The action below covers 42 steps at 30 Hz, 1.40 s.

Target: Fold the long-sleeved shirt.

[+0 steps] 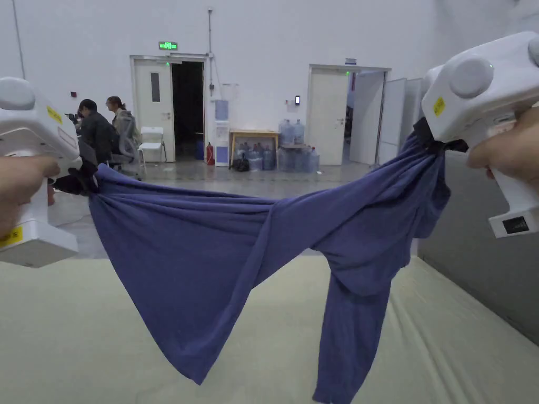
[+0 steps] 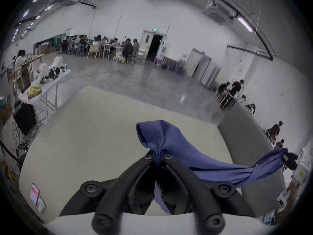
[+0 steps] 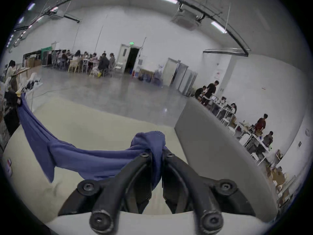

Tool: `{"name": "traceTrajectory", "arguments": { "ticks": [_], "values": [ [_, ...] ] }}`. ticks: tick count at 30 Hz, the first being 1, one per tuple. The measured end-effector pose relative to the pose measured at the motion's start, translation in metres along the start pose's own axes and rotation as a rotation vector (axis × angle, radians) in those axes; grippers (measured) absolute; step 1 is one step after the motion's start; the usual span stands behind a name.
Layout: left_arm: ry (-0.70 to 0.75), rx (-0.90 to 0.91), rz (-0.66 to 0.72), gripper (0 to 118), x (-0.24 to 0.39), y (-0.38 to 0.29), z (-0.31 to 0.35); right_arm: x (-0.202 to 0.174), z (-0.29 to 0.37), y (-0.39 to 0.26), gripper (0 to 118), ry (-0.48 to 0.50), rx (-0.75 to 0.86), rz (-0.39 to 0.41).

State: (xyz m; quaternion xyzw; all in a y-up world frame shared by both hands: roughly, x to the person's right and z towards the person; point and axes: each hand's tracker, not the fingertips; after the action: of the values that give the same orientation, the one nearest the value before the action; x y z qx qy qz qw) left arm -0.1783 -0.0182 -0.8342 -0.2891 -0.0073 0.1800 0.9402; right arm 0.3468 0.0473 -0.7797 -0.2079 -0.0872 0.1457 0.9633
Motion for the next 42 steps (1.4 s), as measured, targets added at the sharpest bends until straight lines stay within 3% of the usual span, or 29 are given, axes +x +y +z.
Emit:
{"name": "traceTrajectory", "arguments": {
  "ticks": [3, 7, 10, 15, 18, 22, 26, 29, 36, 39, 42],
  "values": [
    [-0.004, 0.019, 0.002, 0, 0.005, 0.007, -0.003, 0.003, -0.011, 0.003, 5, 0.01, -0.018, -0.034],
    [-0.001, -0.053, 0.0, 0, -0.009, -0.023, -0.028, -0.003, -0.04, -0.05, 5, 0.057, -0.084, -0.047],
    [0.032, -0.177, -0.033, 0, -0.029, -0.068, -0.058, -0.021, -0.066, -0.123, 5, 0.116, -0.178, -0.011],
    [0.079, -0.367, -0.052, 0, -0.076, -0.17, -0.105, -0.06, -0.092, -0.274, 5, 0.232, -0.33, -0.029],
    [0.11, -0.49, -0.046, 0, -0.107, -0.242, -0.124, -0.079, -0.103, -0.364, 5, 0.312, -0.515, -0.052],
    [0.12, -0.621, -0.031, 0, -0.143, -0.326, -0.119, -0.089, -0.07, -0.446, 5, 0.348, -0.574, -0.059],
    [0.107, -0.653, -0.092, 0, -0.166, -0.377, -0.083, -0.084, -0.018, -0.483, 5, 0.375, -0.559, -0.044],
    [0.044, -0.682, 0.001, 0, -0.183, -0.404, -0.046, -0.08, 0.014, -0.503, 5, 0.379, -0.559, -0.035],
    [0.009, -0.694, 0.043, 0, -0.209, -0.459, -0.001, -0.087, 0.056, -0.558, 5, 0.388, -0.639, -0.029],
    [0.018, -0.709, 0.047, 0, -0.215, -0.477, 0.002, -0.087, 0.058, -0.576, 5, 0.403, -0.685, -0.119],
    [0.025, -0.723, 0.103, 0, -0.223, -0.489, -0.005, -0.092, 0.052, -0.585, 5, 0.389, -0.689, -0.114]
  ]
}}
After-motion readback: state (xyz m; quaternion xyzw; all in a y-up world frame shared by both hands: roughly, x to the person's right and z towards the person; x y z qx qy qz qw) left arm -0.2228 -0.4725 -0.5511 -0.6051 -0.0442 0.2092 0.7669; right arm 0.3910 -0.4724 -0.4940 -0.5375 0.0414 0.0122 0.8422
